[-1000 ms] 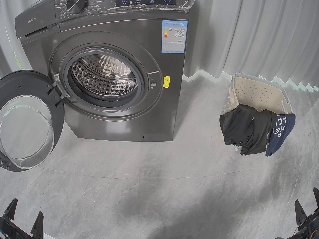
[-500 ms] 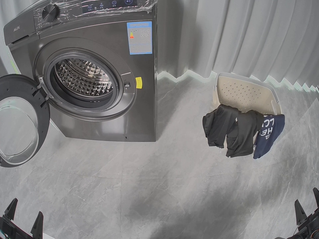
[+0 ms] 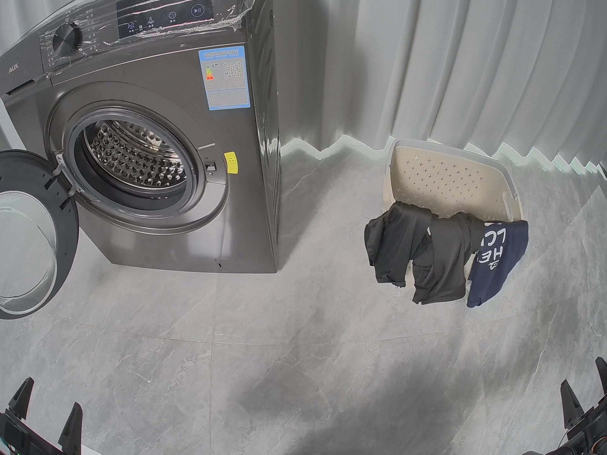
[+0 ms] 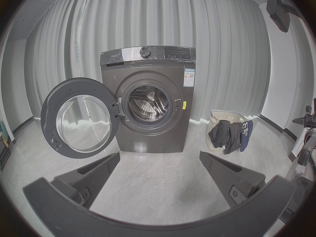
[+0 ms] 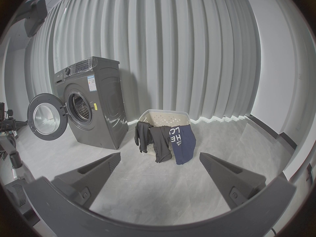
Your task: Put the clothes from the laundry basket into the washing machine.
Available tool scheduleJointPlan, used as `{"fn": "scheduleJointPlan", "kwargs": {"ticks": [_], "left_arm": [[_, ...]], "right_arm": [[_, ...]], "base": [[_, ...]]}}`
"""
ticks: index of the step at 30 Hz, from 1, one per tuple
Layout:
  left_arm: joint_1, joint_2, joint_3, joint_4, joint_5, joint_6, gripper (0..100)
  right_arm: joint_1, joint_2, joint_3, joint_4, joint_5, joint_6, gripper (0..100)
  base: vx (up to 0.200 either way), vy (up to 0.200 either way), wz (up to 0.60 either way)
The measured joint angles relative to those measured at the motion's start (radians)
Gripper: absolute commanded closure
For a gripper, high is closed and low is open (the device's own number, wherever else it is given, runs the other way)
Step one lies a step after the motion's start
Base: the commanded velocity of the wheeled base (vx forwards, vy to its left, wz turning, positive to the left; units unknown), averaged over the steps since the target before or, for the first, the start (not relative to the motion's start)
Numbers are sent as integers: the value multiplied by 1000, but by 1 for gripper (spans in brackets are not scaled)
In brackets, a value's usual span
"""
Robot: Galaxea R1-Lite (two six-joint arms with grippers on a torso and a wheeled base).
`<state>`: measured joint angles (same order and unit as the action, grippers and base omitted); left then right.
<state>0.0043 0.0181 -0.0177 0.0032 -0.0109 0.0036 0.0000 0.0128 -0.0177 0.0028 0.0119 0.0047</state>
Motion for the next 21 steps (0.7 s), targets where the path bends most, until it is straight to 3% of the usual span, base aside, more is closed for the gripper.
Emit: {"fn": "scheduleJointPlan", "kwargs": {"ticks": [11, 17, 21], "left_arm": [[0, 0, 0, 0, -1, -2, 0], [-1, 0, 0, 0, -3, -3, 0], [0, 0, 0, 0, -1, -1, 0]], "right_arm": [[0, 0, 0, 0, 0, 0, 0], [0, 1, 0, 0, 0, 0, 0], [0, 1, 0, 0, -1, 0, 0]], "base": [[200, 0, 0], [0, 0, 0], [0, -200, 0]]}}
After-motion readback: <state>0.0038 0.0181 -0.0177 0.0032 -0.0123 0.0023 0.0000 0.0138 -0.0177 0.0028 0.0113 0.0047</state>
